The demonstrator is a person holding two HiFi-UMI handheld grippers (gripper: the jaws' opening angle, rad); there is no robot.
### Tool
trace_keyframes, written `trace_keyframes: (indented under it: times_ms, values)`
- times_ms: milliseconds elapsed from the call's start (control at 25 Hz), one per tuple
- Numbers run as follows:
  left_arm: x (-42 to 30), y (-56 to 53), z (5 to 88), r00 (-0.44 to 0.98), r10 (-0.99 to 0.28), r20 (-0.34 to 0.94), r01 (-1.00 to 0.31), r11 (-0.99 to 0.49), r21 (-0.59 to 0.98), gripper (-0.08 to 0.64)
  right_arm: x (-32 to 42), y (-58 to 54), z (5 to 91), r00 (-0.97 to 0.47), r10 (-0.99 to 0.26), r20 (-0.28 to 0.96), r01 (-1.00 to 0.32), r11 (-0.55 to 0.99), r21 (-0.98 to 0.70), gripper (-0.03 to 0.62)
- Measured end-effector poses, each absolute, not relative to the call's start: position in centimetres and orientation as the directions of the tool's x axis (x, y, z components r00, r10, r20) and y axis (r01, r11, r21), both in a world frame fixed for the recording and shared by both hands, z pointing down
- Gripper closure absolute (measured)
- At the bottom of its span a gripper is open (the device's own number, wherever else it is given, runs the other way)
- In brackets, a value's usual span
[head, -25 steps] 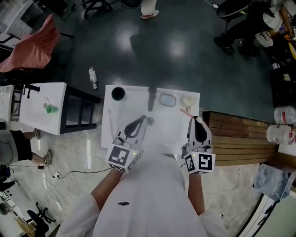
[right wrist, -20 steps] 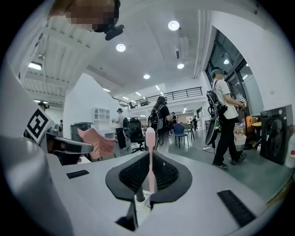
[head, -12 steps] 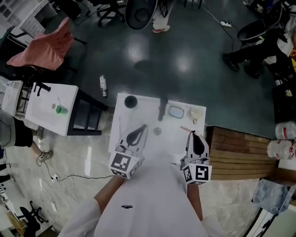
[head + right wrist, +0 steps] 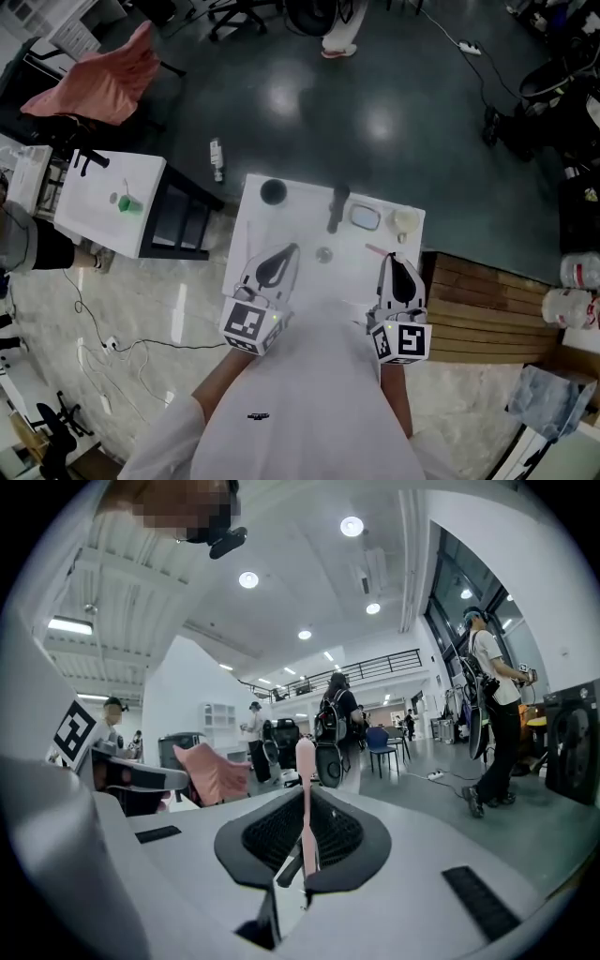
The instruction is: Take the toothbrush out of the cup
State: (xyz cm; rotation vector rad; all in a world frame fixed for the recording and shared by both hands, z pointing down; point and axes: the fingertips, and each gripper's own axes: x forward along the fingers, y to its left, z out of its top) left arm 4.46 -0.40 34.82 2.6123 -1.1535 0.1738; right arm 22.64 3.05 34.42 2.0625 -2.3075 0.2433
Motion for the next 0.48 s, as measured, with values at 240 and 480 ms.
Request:
trace_keyframes:
  times_ms: [240, 480]
  values:
    - [4.39, -0.12, 34.79, 0.671, -0.706, 0.227, -0.742, -0.64, 0.2, 0.557, 22.46, 3.39, 34.64, -0.123, -0.983, 0.138, -0.989, 0.11, -0.1, 0.578]
    - [4.65, 0.1, 34.82, 0.677, -0.698, 0.231, -0.735, -0.649, 0.196, 0.557, 22.47, 3.71, 34.7, -0.12, -0.983, 0.138, -0.99, 0.107, -0.097, 0.578]
